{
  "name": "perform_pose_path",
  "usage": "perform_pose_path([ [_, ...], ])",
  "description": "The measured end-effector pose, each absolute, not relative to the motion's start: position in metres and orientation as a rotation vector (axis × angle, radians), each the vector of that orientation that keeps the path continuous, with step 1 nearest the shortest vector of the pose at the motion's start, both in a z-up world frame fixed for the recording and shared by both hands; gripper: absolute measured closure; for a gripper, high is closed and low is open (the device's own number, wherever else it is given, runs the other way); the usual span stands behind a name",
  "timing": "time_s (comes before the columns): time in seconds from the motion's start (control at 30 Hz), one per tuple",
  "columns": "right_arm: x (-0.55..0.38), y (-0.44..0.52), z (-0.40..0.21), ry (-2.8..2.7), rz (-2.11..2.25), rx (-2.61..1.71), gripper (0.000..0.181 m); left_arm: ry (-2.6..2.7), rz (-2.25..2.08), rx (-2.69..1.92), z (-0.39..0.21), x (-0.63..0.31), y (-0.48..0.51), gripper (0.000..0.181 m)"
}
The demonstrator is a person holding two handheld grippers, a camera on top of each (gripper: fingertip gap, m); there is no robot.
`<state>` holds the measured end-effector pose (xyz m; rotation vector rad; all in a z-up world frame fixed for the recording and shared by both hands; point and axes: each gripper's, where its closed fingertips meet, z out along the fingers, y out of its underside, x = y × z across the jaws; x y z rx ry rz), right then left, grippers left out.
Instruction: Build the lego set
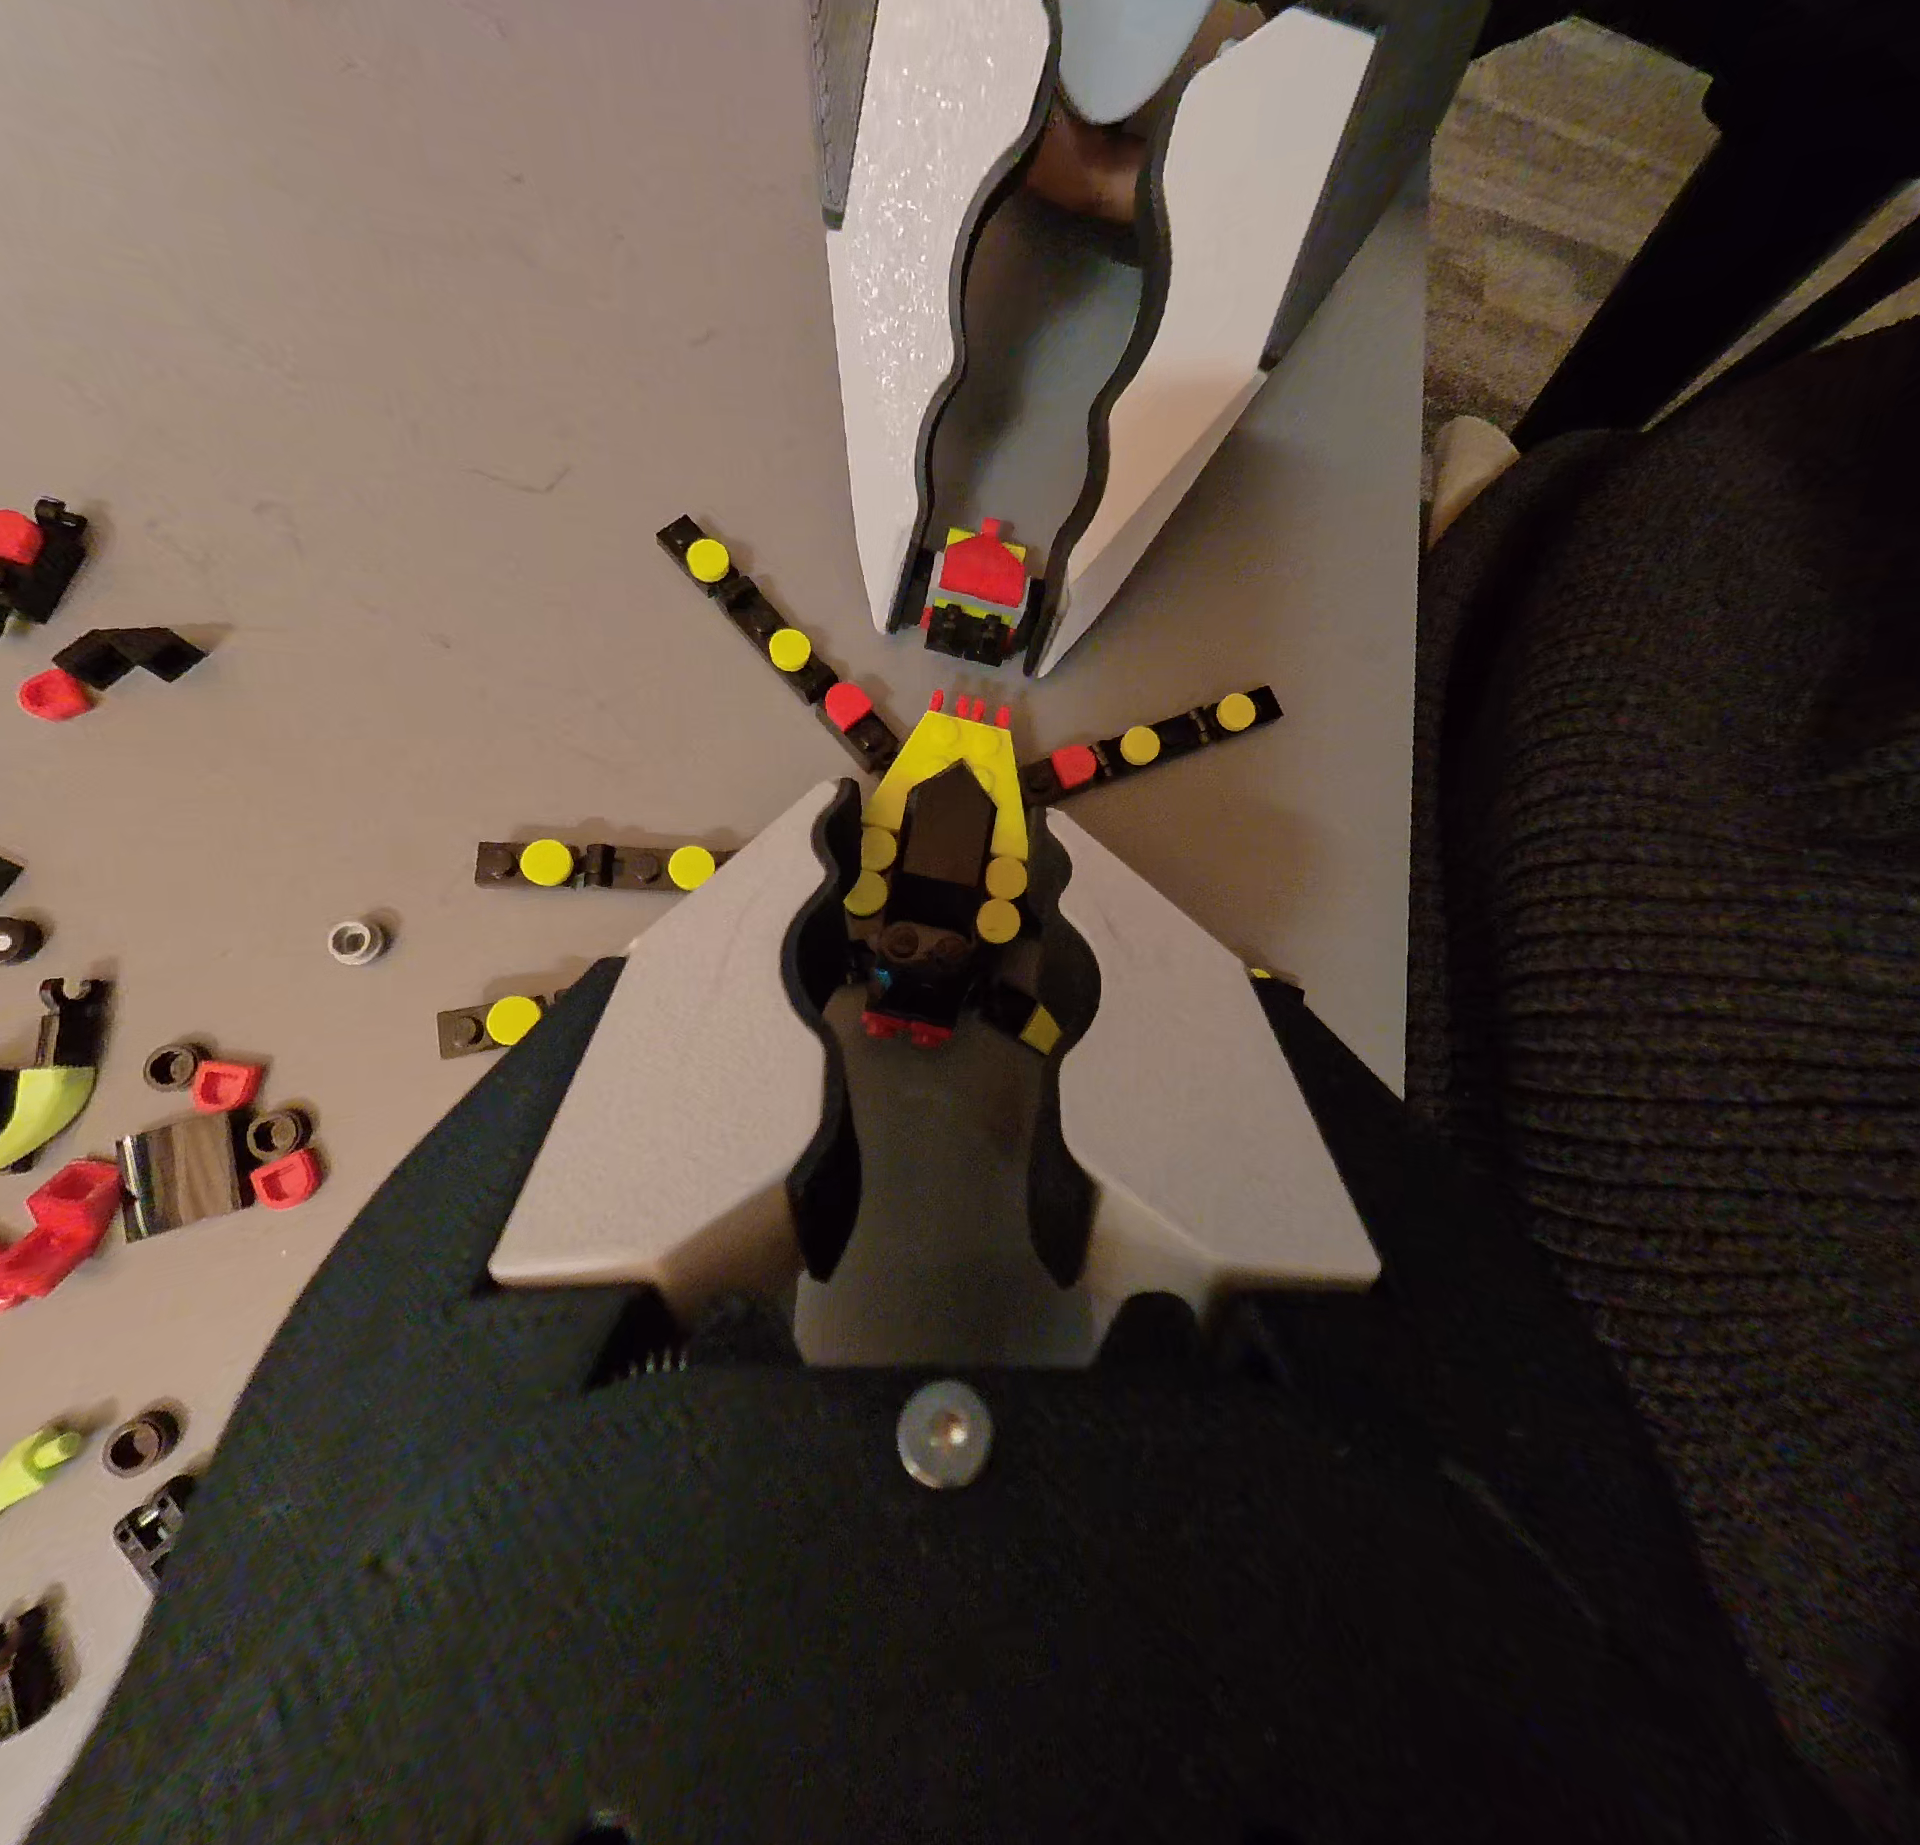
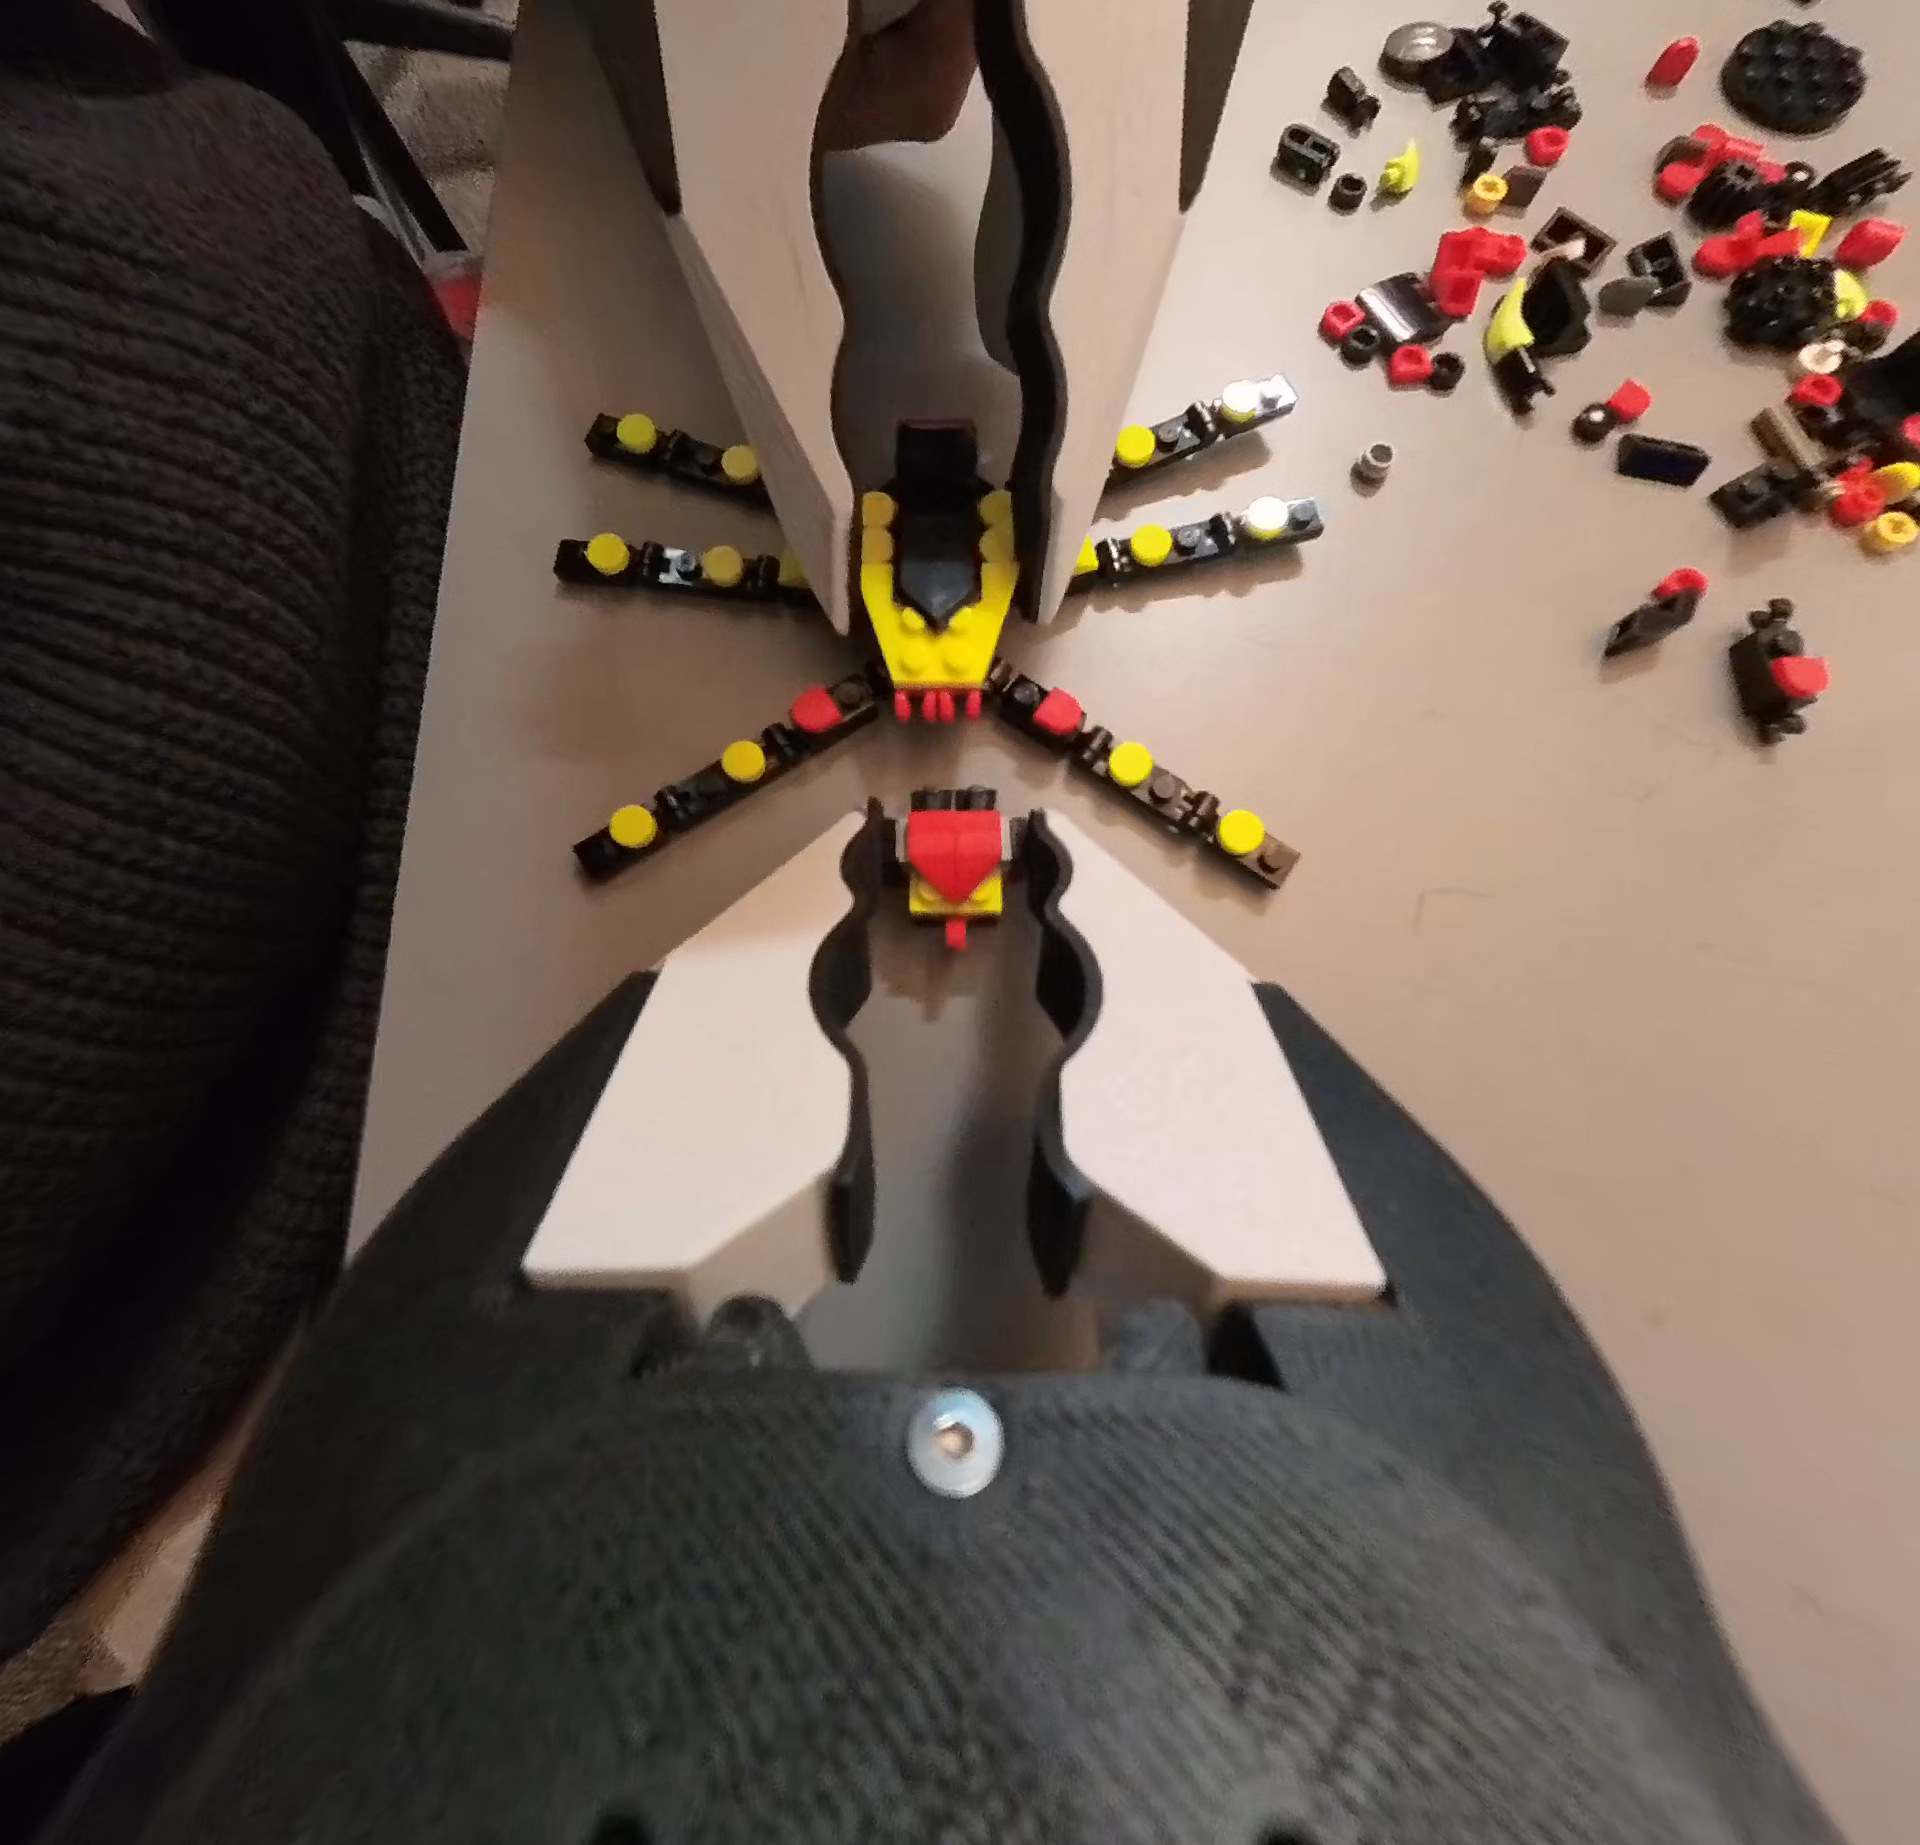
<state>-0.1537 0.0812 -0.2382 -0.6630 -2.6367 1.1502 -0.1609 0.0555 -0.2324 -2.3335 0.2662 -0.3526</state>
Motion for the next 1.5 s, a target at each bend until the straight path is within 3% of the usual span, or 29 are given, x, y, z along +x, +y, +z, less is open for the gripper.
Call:
perform_pose_path([
  [0.27, -0.154, 0.076, -0.241, -2.651, 1.057, -0.677, 0.155, 0.255, -0.373, -2.328, -0.232, -0.161, 0.056, 0.152],
  [0.37, -0.155, 0.081, -0.24, -2.626, 1.058, -0.694, 0.137, 0.264, -0.373, -2.32, -0.232, -0.161, 0.055, 0.152],
  [0.43, -0.157, 0.085, -0.232, -2.591, 1.091, -0.708, 0.136, 0.267, -0.381, -2.315, -0.231, -0.16, 0.055, 0.15],
  [0.6, -0.154, 0.09, -0.234, -2.6, 1.101, -0.759, 0.139, 0.253, -0.408, -2.303, -0.229, -0.16, 0.056, 0.144],
  [0.67, -0.152, 0.089, -0.24, -2.631, 1.071, -0.728, 0.16, 0.234, -0.424, -2.282, -0.224, -0.16, 0.057, 0.141],
  [0.8, -0.156, 0.085, -0.223, -2.584, 1.138, -0.698, 0.16, 0.116, -0.462, -2.204, -0.207, -0.168, 0.065, 0.136],
  [1.07, -0.175, 0.086, -0.17, -2.286, 1.141, -0.574, 0.161, -0.321, -0.897, -1.944, -0.169, -0.168, 0.081, 0.144],
  [1.33, -0.173, 0.081, -0.169, -2.249, 1.026, -0.429, 0.161, -0.417, -1.089, -1.861, -0.164, -0.159, 0.084, 0.164],
  [1.5, -0.171, 0.078, -0.164, -2.215, 1.045, -0.375, 0.16, -0.424, -1.175, -1.815, -0.159, -0.157, 0.082, 0.165],
])
